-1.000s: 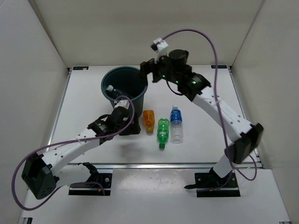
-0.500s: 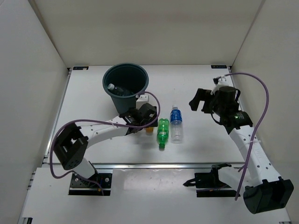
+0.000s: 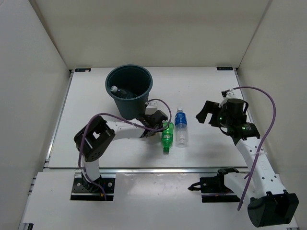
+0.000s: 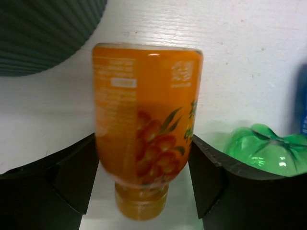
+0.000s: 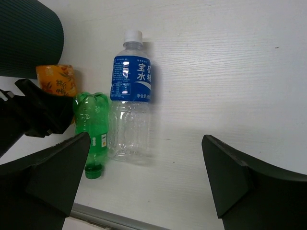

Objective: Put the plastic bottles in the bin

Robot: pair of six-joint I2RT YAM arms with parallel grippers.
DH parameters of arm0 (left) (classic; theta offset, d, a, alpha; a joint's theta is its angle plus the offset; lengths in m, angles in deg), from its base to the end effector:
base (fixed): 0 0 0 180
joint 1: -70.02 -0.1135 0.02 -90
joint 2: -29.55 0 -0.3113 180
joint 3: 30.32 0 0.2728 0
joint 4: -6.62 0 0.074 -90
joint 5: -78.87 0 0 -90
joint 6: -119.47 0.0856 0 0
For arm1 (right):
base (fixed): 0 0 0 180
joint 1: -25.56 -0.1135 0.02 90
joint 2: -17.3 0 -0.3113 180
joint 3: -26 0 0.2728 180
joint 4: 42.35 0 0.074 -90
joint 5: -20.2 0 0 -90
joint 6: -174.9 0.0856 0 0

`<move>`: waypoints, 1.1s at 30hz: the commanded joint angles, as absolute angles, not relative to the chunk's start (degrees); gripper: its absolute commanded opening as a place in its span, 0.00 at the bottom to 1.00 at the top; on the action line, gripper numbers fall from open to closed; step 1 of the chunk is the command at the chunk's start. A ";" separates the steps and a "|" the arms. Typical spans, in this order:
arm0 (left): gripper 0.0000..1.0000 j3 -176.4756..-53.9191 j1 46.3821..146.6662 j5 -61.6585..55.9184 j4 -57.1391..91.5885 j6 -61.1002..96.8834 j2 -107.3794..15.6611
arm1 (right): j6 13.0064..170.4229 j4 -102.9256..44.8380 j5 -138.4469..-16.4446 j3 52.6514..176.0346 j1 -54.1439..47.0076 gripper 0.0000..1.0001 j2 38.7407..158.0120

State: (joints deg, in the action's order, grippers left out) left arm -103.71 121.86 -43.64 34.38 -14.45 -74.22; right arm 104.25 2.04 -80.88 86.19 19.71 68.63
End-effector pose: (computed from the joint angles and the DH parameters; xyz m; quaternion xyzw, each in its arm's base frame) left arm 0.2874 -0.2913 0.1537 -0.0129 0.9263 -0.0149 0.3764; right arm 0.2208 0.0392 0.3067 0.0601 0.8840 0.1831 0.4258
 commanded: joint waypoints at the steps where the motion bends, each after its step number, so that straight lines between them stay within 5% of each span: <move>1: 0.79 -107.36 122.32 -44.44 32.94 -14.12 -75.48 | 104.50 1.47 -80.53 85.12 19.58 0.99 67.92; 6: 0.52 -106.05 123.20 -44.62 36.38 -13.69 -70.94 | 105.46 -0.54 -82.19 83.01 19.59 0.99 66.78; 9: 0.49 -102.54 123.55 -43.30 37.69 -12.99 -62.95 | 105.90 -1.69 -84.30 81.08 18.97 0.98 67.21; 16: 0.47 -104.80 127.15 -40.74 44.19 -3.15 -47.37 | 106.96 -6.43 -78.69 81.15 9.49 0.98 74.24; 21: 0.46 -119.38 126.89 -48.10 47.56 4.59 -45.52 | 107.22 -11.26 -76.05 83.09 6.58 0.99 83.54; 24: 0.48 -121.60 120.23 -49.90 40.80 8.38 -43.85 | 106.96 -12.76 -73.33 85.11 5.96 0.98 88.20; 30: 0.47 -121.24 96.77 -35.75 32.69 4.95 -46.47 | 107.13 -14.70 -68.50 90.39 3.15 0.98 96.47; 33: 0.50 -124.84 96.30 -39.07 33.13 8.89 -54.19 | 107.31 -16.01 -66.99 92.14 1.92 0.98 99.90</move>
State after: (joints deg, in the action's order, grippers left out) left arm -121.68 95.94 -41.50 34.70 5.85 -48.97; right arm 106.57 -11.90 -70.52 89.49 2.99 98.05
